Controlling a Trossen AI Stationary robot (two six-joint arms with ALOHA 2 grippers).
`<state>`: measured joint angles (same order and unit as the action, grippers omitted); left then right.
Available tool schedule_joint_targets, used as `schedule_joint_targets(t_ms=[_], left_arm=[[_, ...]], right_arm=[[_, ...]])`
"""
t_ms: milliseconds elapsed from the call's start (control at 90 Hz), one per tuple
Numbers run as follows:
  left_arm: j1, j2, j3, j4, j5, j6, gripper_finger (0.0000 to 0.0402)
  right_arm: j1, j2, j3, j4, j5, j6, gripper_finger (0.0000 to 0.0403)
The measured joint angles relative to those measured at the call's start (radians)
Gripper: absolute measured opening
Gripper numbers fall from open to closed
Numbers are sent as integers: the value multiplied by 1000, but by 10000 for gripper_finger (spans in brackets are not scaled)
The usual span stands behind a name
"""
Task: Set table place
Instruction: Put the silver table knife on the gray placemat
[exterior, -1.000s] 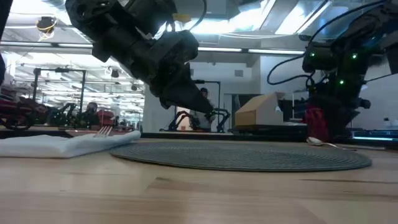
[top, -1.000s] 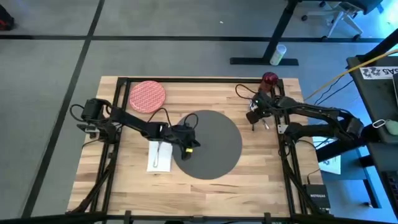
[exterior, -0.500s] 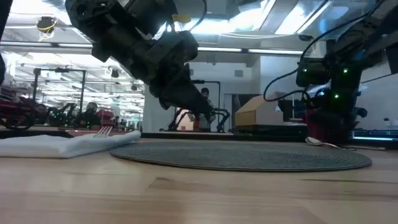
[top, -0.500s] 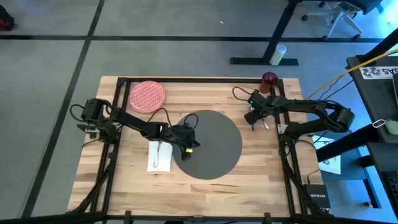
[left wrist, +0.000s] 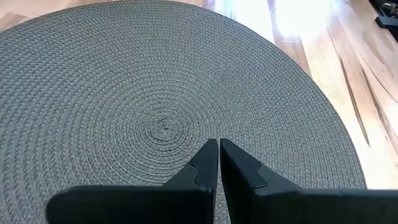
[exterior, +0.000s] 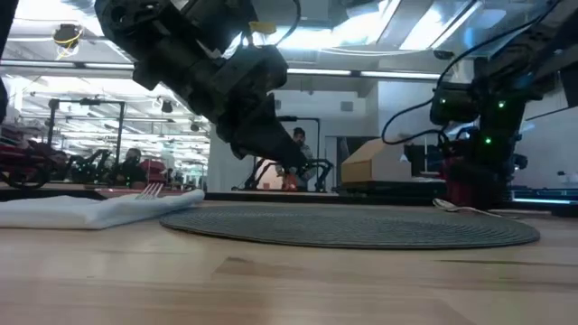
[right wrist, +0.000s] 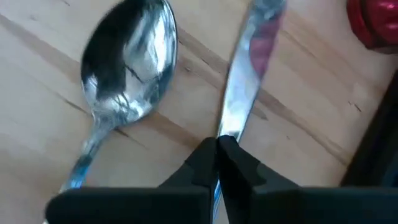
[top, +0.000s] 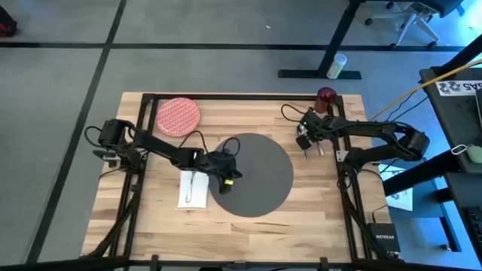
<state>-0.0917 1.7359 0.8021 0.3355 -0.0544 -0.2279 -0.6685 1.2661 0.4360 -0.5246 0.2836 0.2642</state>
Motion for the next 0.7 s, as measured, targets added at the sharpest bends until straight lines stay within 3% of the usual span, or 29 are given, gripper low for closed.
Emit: schedule_joint_targets(t_ms=[311, 544, 700], left_arm=[[0, 0, 0, -3, 0, 0, 0], [0, 0, 0, -3, 0, 0, 0], [0, 0, 0, -2, 1, 0, 0]], right_arm=[[1, -137, 59, -148, -24, 0, 1], [36, -247, 67, -151, -82, 0, 1], [33, -252, 59, -152, -113, 0, 6]])
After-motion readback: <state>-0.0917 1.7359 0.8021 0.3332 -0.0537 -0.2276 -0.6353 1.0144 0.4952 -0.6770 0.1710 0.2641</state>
